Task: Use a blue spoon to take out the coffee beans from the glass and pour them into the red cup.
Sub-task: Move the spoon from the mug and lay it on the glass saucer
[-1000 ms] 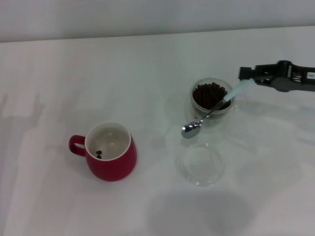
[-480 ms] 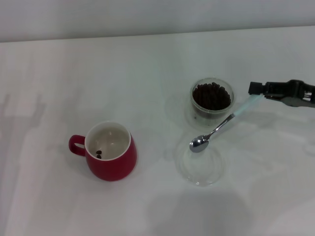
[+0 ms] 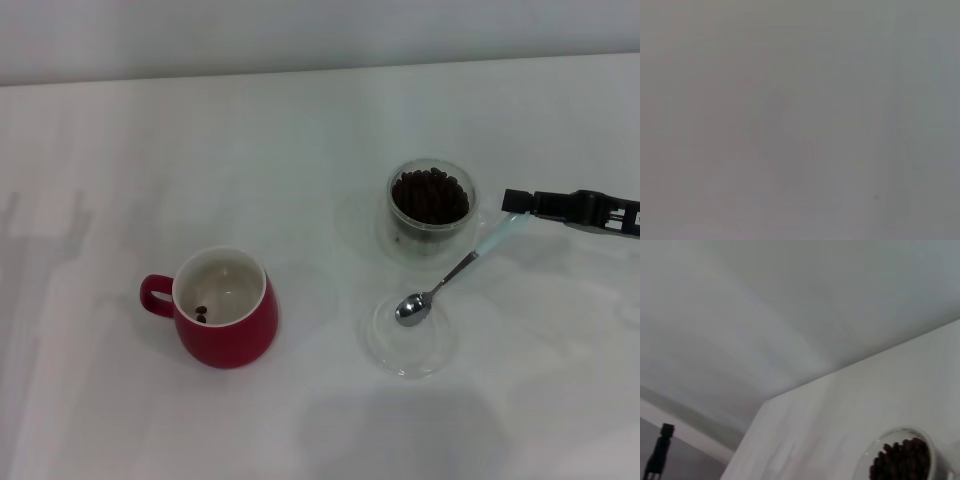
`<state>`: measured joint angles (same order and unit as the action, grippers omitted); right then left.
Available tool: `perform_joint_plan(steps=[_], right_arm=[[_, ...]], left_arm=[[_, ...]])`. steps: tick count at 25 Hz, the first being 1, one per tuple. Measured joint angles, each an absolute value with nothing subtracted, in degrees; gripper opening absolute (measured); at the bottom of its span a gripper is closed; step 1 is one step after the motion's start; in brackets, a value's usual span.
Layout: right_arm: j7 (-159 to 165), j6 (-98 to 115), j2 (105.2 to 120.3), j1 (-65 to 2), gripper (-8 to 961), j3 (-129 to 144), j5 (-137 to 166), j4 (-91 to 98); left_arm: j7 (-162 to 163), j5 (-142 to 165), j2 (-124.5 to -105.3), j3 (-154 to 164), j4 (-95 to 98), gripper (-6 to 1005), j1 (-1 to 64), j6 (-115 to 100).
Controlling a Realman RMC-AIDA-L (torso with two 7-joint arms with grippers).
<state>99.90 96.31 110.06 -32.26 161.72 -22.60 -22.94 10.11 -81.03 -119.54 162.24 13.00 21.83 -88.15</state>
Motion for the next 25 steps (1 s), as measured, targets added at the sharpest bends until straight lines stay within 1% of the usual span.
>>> perform_joint_plan(steps=[12,15,21,25], right_arm=[[97.0,95.5,111.23,-31.1,155,161.7,-22.4,-22.6],[96.7,94.8,111.74,-31.0,156,161.8,-22.1,-22.6],[95.2,94.2,112.16,-30.9,157,161.8,-21.6,-22.5],[94.7,93.7,112.16,-30.8,162,161.7,-21.6,-22.6]], left_arm=[[10.1,-81.1,-119.54,162.2,12.8,830,21.8,-88.3],[10.1,-81.1,-119.54,162.2,12.8,830,21.8,-88.3],[10.2,-81.1,-119.53,162.2,12.7,829,21.8,-88.4],[10.4,-81.1,-119.53,162.2,12.7,829,21.8,-88.4]])
